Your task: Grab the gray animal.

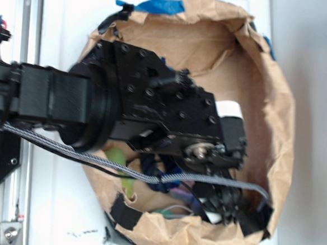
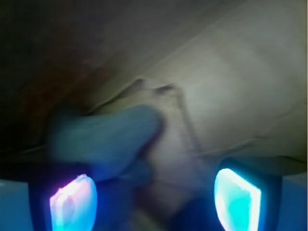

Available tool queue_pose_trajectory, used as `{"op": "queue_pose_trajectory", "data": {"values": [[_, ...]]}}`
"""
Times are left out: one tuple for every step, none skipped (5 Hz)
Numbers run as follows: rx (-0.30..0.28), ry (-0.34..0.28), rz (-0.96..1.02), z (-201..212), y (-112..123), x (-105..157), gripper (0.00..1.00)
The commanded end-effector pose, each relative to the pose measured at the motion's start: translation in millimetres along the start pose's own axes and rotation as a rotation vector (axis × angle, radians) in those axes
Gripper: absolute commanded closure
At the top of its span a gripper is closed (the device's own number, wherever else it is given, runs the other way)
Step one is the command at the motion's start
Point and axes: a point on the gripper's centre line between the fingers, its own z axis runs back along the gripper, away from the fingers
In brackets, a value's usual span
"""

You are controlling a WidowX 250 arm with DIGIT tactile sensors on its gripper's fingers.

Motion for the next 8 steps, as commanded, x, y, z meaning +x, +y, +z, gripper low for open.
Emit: {"op": "queue_pose_trajectory", "data": {"values": [[-0.124,-0.021,-0.076,24,-24,-6,0.0],[-0.119,0.031,-0.057,10,-29,-10,0.0],[-0.08,0.046,-0.068,-8,-34,-16,0.0],[-0.039,0.043,-0.071,-22,-31,-16,0.0],[-0.016,0.05,-0.047,-24,-27,-13,0.0],[-0.022,0.047,0.004,-24,-23,-7,1.0],[-0.028,0.038,-0.003,-22,-21,-7,1.0],[-0.018,-0.026,-0.006,-11,-17,0,1.0]]}}
